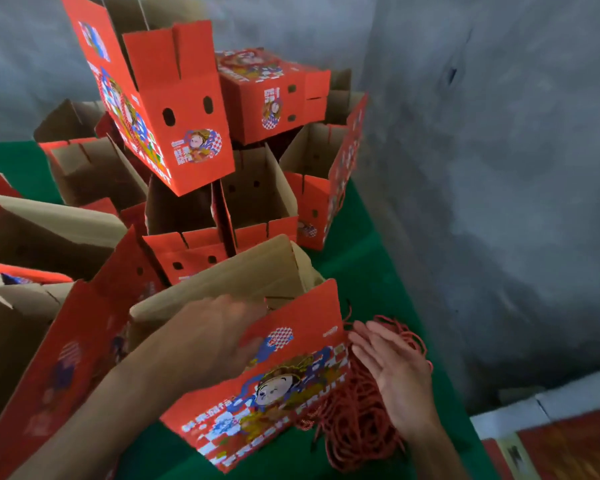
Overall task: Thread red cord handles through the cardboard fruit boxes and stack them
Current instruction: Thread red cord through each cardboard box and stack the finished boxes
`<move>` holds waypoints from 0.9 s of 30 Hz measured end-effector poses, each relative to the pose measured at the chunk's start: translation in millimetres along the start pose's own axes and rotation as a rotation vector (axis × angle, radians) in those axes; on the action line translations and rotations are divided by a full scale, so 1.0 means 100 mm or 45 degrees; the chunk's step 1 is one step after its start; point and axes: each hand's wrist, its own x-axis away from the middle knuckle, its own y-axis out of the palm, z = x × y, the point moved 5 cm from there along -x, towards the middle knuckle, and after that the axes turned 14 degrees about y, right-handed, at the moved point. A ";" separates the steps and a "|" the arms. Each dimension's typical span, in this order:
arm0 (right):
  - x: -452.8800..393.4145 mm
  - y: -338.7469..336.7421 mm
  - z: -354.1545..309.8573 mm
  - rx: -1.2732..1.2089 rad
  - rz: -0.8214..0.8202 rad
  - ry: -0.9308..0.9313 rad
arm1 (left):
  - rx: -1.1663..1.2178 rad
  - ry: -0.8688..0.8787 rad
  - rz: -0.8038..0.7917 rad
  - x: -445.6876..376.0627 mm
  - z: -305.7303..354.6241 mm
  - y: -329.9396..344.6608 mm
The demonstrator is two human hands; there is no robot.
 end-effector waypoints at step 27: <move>-1.47 0.24 0.51 2.336 0.288 -0.043 | 0.541 -0.471 0.015 0.34 -0.15 0.34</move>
